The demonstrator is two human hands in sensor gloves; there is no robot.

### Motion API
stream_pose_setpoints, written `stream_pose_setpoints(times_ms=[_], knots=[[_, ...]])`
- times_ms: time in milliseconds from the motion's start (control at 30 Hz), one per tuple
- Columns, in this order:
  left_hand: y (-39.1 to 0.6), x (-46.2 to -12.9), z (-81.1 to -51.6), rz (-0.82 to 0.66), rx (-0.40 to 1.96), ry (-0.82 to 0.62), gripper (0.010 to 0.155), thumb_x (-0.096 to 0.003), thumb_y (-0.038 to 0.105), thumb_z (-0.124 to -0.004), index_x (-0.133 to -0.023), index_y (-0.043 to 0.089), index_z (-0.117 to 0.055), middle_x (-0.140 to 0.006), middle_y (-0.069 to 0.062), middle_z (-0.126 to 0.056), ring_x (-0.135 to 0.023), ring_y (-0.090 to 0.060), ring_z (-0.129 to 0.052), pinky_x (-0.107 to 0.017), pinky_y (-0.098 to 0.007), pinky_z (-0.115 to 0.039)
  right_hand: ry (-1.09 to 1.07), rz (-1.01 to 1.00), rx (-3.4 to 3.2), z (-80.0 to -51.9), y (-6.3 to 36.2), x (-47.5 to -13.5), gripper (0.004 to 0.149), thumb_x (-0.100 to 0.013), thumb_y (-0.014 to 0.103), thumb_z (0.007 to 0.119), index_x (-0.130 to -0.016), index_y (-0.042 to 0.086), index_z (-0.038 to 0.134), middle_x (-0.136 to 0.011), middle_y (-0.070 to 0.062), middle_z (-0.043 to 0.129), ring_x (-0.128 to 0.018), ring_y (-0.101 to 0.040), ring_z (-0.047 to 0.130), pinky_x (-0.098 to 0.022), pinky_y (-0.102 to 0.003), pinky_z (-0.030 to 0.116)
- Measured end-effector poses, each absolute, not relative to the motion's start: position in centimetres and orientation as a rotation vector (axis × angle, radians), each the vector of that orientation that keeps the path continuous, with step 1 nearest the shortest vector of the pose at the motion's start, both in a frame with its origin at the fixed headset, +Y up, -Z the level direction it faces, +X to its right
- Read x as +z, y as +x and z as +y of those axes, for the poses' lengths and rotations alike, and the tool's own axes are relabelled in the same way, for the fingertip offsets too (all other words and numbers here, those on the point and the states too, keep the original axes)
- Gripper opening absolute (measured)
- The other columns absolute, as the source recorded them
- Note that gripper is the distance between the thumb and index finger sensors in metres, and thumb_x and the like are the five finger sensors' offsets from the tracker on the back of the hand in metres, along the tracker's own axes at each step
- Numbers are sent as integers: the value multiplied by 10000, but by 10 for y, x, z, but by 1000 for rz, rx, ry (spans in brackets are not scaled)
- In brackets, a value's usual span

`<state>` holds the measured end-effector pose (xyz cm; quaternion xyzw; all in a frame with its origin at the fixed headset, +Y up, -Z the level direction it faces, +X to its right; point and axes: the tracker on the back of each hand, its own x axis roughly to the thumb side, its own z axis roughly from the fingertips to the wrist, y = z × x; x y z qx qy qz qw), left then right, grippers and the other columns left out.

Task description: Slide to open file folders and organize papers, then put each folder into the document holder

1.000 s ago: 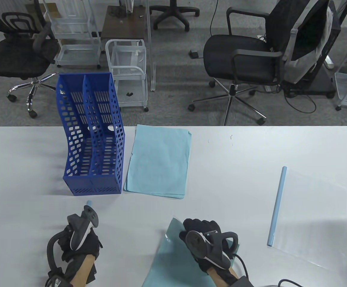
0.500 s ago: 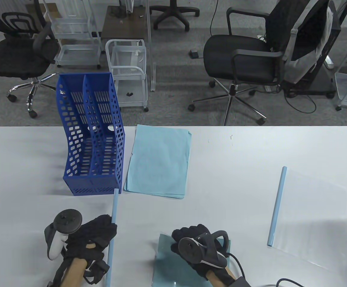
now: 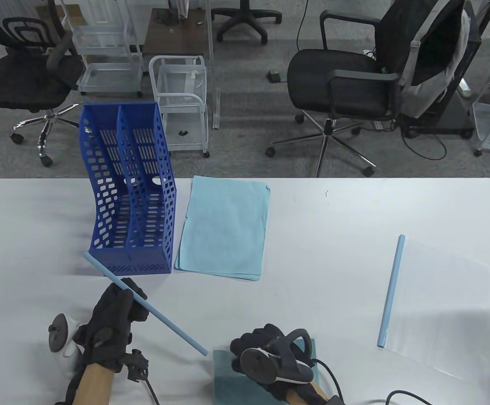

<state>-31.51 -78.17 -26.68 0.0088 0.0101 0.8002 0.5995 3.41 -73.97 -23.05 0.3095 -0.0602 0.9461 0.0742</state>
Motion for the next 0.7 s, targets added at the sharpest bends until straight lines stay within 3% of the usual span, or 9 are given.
stream_pose_setpoints(times_ms=[267,433,700], knots=[[-315,-267,-782,20,1864,-2,498,-479,447,-818,-940,260,-798,-825,-10,-919,-489,-154,-1059,-439,-384,-900,953,-154,2834,-741,32,-229,454,-270,506,915,-670,292,892,-479,74,1020,-318,-149,1000,-454,-398,885],[-310,-270,-777,-60,1826,-40,493,-483,435,-824,-945,264,-803,-841,-11,-919,-510,-171,-1062,-455,-394,-899,974,-131,2853,-741,29,-227,459,-269,505,915,-671,287,892,-479,72,1020,-317,-153,999,-453,-402,884],[-281,-265,-751,-222,1523,-80,488,-461,445,-844,-920,281,-848,-810,2,-960,-480,-150,-1095,-433,-377,-926,1069,34,2909,-737,15,-221,454,-271,495,916,-671,282,897,-482,67,1023,-329,-157,1004,-464,-412,880]])
